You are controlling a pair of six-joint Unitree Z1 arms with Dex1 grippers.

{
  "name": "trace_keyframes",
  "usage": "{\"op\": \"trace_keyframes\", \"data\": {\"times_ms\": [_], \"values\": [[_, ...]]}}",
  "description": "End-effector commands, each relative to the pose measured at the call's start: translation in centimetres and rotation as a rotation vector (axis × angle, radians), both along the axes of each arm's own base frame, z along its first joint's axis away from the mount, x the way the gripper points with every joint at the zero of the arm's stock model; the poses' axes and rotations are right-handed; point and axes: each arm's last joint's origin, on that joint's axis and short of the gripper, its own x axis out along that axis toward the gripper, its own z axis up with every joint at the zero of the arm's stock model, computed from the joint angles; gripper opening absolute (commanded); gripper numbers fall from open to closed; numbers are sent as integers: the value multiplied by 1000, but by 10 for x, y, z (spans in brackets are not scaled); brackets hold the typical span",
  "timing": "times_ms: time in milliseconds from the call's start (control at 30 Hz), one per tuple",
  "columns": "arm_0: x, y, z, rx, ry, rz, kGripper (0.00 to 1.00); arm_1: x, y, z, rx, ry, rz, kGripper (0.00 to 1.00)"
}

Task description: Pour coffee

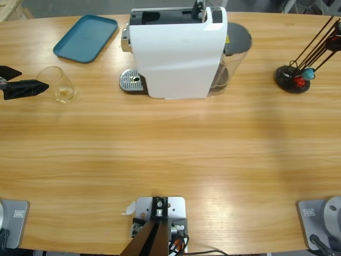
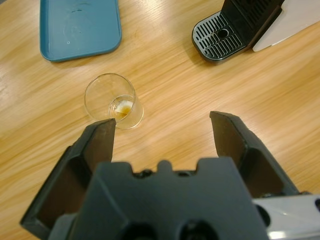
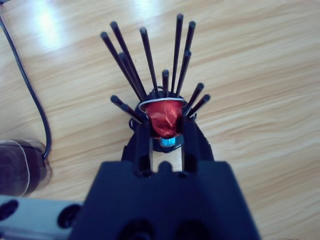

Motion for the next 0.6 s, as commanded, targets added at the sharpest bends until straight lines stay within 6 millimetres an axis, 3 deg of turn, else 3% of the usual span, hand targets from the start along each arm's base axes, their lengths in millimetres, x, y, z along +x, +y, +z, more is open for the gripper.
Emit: {"op": "trace_keyframes", "data": {"times_ms": [33,433,600], "values": [[0,-1,-16,33,44,10,816,-3,0,33,-32,-49,5,131],[2,-2,-17,37,50,12,816,-13,-2,85,-47,-83,14,131],[3,-3,-18,37,52,12,816,-26,1,105,-71,-95,39,131]]}}
